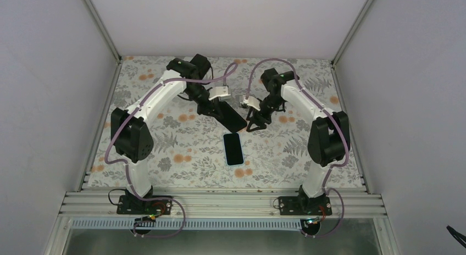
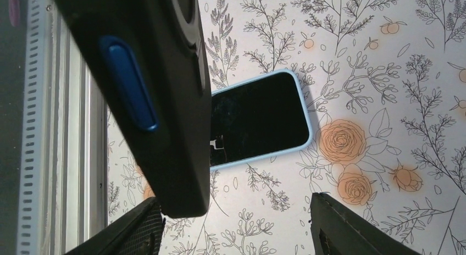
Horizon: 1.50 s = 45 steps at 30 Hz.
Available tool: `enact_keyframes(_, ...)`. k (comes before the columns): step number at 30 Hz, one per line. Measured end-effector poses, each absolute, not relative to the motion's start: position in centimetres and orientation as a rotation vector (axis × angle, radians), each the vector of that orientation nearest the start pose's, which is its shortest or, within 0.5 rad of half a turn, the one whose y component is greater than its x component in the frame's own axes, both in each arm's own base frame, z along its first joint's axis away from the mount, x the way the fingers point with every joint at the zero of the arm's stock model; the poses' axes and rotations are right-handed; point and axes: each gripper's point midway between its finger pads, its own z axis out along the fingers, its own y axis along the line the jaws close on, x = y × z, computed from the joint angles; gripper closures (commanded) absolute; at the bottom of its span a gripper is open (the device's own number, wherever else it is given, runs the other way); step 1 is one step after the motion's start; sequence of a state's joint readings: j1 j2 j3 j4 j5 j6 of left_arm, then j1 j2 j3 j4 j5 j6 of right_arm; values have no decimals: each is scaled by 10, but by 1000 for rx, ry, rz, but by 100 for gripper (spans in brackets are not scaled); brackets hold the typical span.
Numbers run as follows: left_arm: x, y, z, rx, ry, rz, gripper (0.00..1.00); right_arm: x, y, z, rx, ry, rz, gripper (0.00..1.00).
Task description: Take the phone out of the phone case
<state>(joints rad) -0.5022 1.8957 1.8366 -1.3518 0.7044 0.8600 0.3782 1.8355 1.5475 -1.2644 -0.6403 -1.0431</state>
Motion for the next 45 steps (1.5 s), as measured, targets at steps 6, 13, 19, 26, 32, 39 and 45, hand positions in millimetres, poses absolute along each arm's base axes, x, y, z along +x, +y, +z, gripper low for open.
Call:
enact_keyframes(6,287,-286,209,1765,2040,-952,98,284,224,144,-1823,2101,864,38)
enact_keyframes(13,285,-287,211,1762,2035,-970,98,290,224,143,-1810,2096,854,40)
enact_keyframes(19,289,-289,208,1760,2022,-960,98,296,220,139,-1791,2119,885,40)
enact_keyframes(26,284,-290,202,1769,1997,-951,98,309,212,135,-1789,2155,900,41)
enact_keyframes(32,260,-297,207,1827,1965,-991,98,341,208,137,-1775,2144,832,42)
enact_keyframes(39,241,-303,214,1861,1956,-1061,98,354,204,137,-1749,2115,788,37)
enact_keyframes(45,262,-297,222,1808,1957,-1028,98,310,192,139,-1762,2140,822,36)
